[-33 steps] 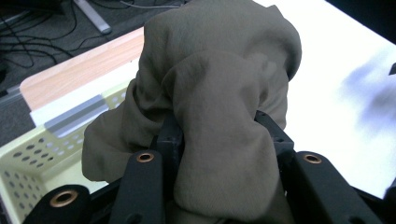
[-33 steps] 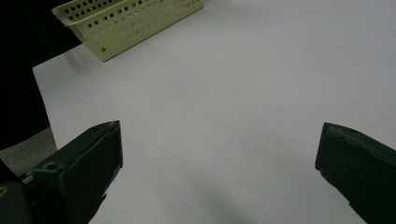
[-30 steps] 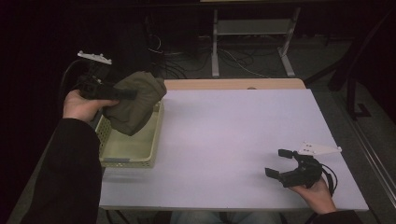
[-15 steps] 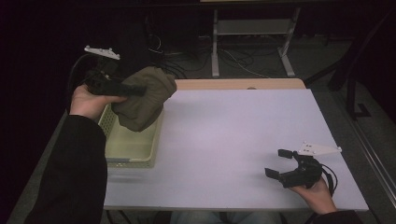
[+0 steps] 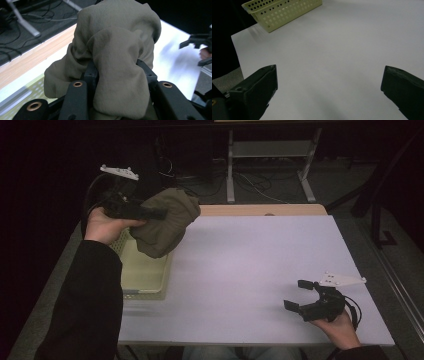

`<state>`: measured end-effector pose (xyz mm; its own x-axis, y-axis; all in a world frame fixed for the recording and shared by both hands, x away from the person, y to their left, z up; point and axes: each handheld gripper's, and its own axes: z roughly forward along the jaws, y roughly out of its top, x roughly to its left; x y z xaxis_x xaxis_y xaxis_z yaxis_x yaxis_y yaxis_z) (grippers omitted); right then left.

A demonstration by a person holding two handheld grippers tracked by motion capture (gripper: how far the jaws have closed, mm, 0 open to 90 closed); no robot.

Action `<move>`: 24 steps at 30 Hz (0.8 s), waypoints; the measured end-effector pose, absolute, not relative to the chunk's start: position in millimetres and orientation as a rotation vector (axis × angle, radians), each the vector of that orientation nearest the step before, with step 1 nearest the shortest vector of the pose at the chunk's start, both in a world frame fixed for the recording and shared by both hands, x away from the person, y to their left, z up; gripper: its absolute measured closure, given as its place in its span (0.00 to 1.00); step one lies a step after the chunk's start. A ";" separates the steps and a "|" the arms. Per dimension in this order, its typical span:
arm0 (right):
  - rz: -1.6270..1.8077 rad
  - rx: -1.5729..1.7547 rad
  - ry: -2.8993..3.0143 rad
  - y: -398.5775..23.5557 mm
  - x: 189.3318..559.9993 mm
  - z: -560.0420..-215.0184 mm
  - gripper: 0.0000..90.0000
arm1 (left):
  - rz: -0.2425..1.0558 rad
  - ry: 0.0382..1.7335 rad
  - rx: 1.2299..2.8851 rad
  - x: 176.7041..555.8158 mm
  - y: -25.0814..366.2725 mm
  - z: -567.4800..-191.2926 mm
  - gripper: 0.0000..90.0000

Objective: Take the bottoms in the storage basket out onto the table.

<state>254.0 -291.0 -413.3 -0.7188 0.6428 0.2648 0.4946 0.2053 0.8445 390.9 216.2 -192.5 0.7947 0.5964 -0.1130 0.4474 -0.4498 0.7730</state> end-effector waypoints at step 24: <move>1.551 1.111 2.311 -292.2 253.7 -413.1 0.00 | 0.167 0.641 2.102 399.2 171.7 -193.2 0.66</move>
<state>253.7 -292.2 -413.1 -0.7159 0.6436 0.2707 0.4942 0.1932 0.8476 399.2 171.7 -193.2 0.8563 0.5026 -0.1193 0.3803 -0.4571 0.8040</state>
